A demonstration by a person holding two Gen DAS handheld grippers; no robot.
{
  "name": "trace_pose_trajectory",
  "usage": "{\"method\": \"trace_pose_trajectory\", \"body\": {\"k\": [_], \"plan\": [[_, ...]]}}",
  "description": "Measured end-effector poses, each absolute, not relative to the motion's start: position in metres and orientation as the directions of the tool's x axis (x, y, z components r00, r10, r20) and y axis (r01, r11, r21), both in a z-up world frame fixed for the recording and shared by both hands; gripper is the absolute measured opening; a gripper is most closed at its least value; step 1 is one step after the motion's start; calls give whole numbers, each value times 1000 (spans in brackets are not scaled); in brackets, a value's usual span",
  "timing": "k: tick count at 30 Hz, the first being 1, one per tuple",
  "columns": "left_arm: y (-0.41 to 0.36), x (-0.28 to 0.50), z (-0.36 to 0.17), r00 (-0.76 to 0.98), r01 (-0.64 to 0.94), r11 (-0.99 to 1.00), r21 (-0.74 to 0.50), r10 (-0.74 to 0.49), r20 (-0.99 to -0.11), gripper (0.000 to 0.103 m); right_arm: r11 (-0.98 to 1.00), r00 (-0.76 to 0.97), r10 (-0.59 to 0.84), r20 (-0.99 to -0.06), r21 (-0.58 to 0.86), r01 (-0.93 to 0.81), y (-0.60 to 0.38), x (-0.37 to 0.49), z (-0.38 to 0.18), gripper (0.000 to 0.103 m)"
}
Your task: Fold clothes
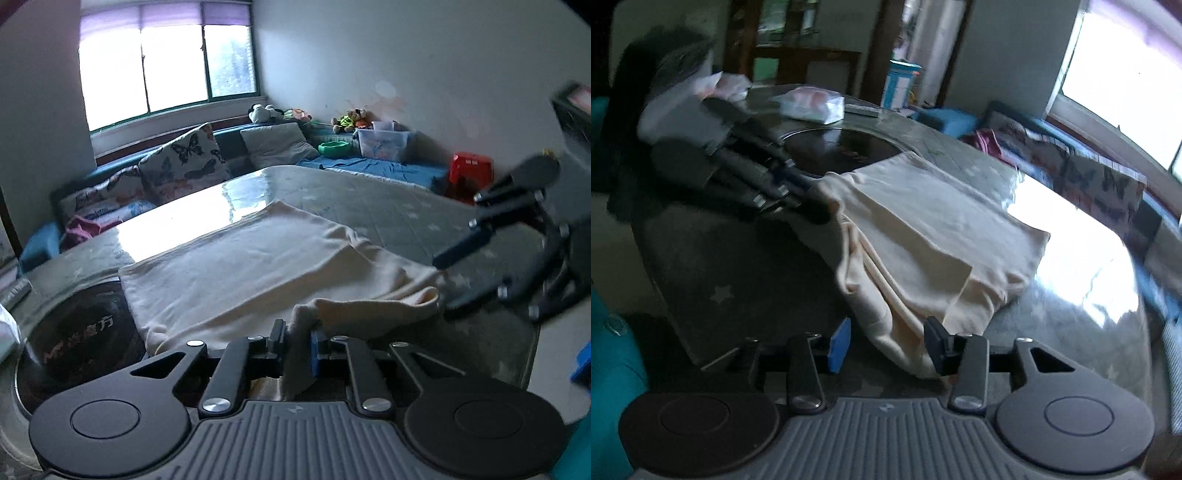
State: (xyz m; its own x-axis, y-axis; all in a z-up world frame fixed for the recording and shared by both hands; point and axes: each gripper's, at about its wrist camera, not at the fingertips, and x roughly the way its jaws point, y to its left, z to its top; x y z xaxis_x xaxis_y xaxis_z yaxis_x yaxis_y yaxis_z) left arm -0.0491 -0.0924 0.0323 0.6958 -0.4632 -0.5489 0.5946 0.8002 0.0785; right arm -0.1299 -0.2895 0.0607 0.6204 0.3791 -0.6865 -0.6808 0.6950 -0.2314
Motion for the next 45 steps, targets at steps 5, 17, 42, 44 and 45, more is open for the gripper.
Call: {"method": "trace_pose_trajectory", "body": {"k": [5, 17, 42, 44, 45], "plan": [[-92, -39, 33, 691, 588, 807, 56, -465, -553, 13, 661, 642, 388, -661, -285, -694, -276, -116, 50, 46], [-81, -53, 27, 691, 583, 809, 72, -447, -568, 22, 675, 569, 443, -693, -160, -720, -278, -74, 45, 13], [-66, -111, 27, 751, 594, 755, 279, -395, -529, 7, 719, 609, 454, -650, -136, -681, -284, -96, 76, 11], [-62, -124, 36, 737, 607, 753, 253, -415, -533, 7, 702, 599, 462, -654, -143, -698, -287, -111, 83, 11], [-60, -131, 40, 731, 614, 752, 241, -425, -534, 7, 693, 593, 466, -657, -146, -706, -289, -121, 87, 11]]}}
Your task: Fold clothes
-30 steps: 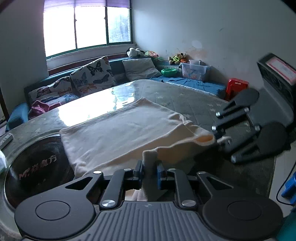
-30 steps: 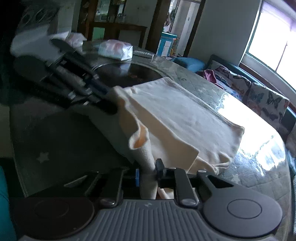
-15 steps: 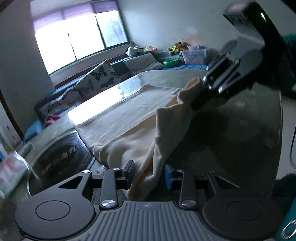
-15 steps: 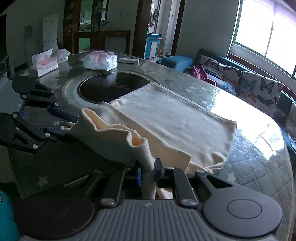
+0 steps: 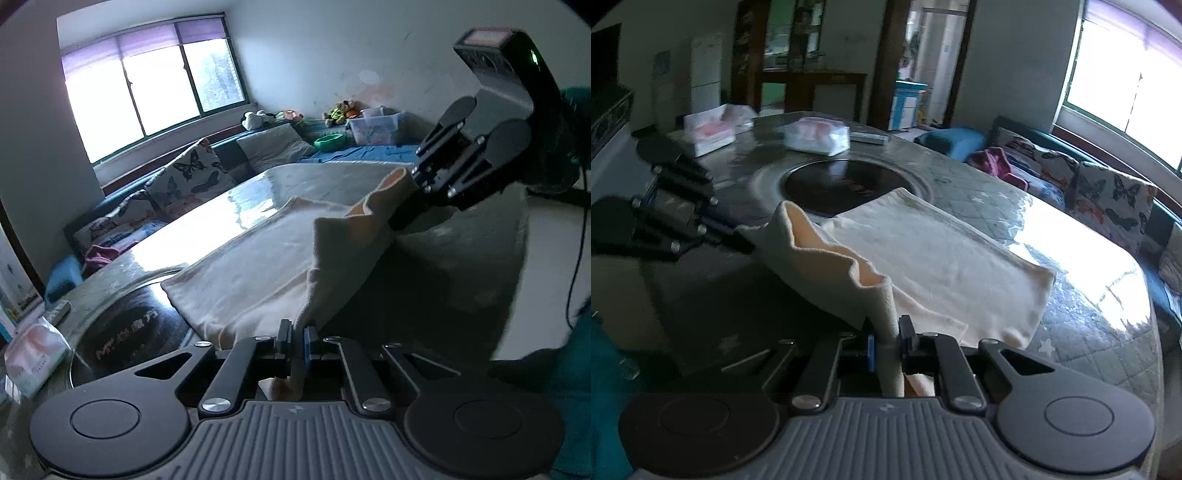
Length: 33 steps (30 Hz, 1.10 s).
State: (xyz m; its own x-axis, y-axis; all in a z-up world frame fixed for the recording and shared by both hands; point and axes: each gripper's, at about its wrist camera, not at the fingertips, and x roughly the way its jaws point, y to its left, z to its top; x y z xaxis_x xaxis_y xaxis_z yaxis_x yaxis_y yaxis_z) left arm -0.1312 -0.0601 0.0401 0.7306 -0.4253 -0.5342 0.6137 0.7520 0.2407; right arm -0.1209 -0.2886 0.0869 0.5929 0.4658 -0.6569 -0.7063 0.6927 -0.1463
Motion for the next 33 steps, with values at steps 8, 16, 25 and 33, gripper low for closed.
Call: {"method": "trace_pose_trajectory", "body": {"k": [8, 16, 25, 33], "plan": [[-52, -164, 61, 691, 638, 756, 145, -479, -541, 7, 657, 535, 487, -690, -114, -745, -292, -174, 102, 11], [-49, -115, 73, 739, 593, 791, 150, -461, -491, 7, 695, 579, 482, -657, -116, -710, -291, -134, 122, 11], [-55, -26, 70, 753, 551, 823, 139, -418, -507, 6, 709, 592, 466, -658, -124, -695, -284, -45, 124, 11], [-60, 43, 28, 728, 494, 864, 99, -349, -590, 6, 774, 580, 431, -691, -48, -631, -280, 24, 78, 12]]}}
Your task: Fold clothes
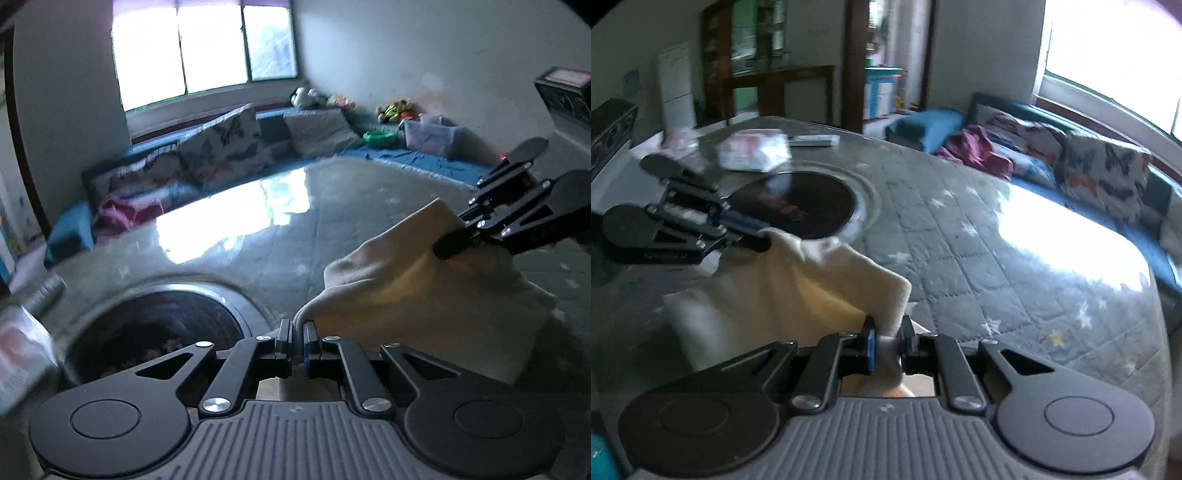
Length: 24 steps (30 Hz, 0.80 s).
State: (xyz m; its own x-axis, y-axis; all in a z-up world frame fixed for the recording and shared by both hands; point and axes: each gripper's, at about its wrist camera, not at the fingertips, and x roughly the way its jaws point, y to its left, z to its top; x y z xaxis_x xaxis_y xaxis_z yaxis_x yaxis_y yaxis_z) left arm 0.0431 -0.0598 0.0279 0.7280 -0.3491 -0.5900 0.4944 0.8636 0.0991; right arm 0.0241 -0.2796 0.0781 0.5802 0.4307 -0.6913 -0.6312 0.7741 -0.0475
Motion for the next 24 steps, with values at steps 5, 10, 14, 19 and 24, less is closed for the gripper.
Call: {"method": "trace_pose_trajectory", "body": {"k": [5, 10, 14, 19, 24], "plan": [[-61, 59, 15, 717, 478, 874, 81, -336, -610, 6, 824, 565, 428, -705, 47, -565, -290, 48, 48, 13], [-61, 63, 14, 716, 481, 873, 84, -336, -612, 6, 836, 548, 442, -710, 104, -539, -297, 55, 39, 16], [-63, 59, 20, 732, 473, 877, 83, -338, -591, 6, 838, 594, 424, -683, 47, -544, -292, 51, 47, 11], [-67, 72, 15, 733, 429, 900, 79, -295, -612, 6, 846, 639, 396, -659, -8, -533, -283, 57, 51, 13], [-67, 79, 11, 729, 403, 912, 77, -269, -630, 10, 870, 614, 377, -694, 38, -492, -286, 72, 34, 24]]}}
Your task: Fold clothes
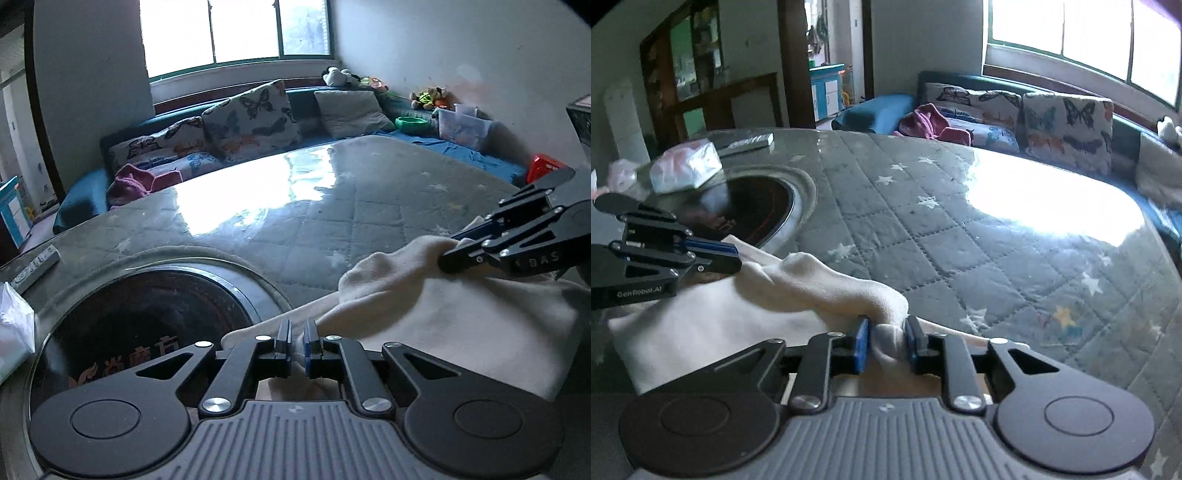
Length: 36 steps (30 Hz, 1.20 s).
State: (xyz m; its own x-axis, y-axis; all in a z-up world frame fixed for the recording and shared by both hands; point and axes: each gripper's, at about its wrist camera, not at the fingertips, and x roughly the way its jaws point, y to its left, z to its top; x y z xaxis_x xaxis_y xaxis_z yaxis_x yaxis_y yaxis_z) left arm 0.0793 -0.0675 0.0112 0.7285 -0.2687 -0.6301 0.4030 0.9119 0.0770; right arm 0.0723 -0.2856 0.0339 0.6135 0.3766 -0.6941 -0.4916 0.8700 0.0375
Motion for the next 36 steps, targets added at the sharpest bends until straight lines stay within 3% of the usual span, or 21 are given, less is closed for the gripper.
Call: {"method": "trace_pose_trajectory", "body": {"k": [8, 13, 19, 30, 36], "plan": [[-79, 76, 40, 736, 420, 908, 13, -332, -590, 10, 886, 655, 391, -646, 71, -458, -301, 59, 57, 24], [-108, 80, 36, 681, 496, 868, -22, -404, -610, 9, 872, 621, 414, -666, 94, -480, -292, 55, 51, 17], [-114, 108, 17, 656, 438, 898, -50, -357, -666, 9, 885, 617, 384, -687, 82, -459, -286, 67, 35, 15], [-119, 109, 16, 662, 414, 909, -49, -338, -669, 9, 884, 654, 376, -656, 43, -465, -305, 20, 48, 15], [-121, 109, 16, 665, 410, 911, -41, -329, -670, 10, 926, 668, 325, -670, 80, -370, -326, 23, 34, 15]]}}
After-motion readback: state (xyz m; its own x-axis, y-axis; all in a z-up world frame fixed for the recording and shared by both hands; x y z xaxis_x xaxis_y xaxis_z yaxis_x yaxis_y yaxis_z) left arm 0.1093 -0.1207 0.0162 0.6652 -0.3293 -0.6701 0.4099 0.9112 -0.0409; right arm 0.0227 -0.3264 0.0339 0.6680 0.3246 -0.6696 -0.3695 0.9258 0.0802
